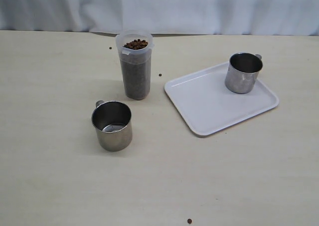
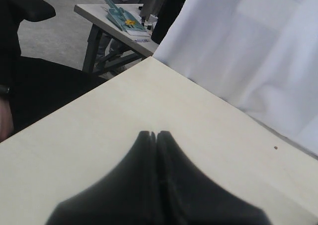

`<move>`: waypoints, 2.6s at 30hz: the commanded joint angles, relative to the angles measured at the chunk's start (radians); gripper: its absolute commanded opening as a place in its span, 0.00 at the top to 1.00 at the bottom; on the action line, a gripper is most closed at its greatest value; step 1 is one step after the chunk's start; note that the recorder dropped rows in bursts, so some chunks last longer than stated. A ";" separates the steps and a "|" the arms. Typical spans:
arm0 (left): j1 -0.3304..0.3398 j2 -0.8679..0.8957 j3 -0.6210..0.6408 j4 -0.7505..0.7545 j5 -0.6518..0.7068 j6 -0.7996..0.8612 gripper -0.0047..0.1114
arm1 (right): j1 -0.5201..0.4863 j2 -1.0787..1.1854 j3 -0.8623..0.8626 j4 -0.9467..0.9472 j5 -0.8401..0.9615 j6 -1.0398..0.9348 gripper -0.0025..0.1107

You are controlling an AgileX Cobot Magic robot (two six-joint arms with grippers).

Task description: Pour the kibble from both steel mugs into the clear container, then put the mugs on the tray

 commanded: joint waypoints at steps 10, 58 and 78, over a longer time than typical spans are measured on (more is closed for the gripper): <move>-0.003 -0.003 0.002 0.001 -0.007 -0.001 0.96 | -0.010 -0.203 0.004 0.025 0.207 0.033 0.93; -0.003 -0.003 0.002 0.001 -0.007 -0.001 0.96 | -0.090 -0.207 0.004 0.356 0.207 -0.536 0.93; -0.003 -0.003 0.002 -0.017 -0.188 -0.056 0.96 | -0.090 -0.207 0.004 0.356 0.207 -0.536 0.93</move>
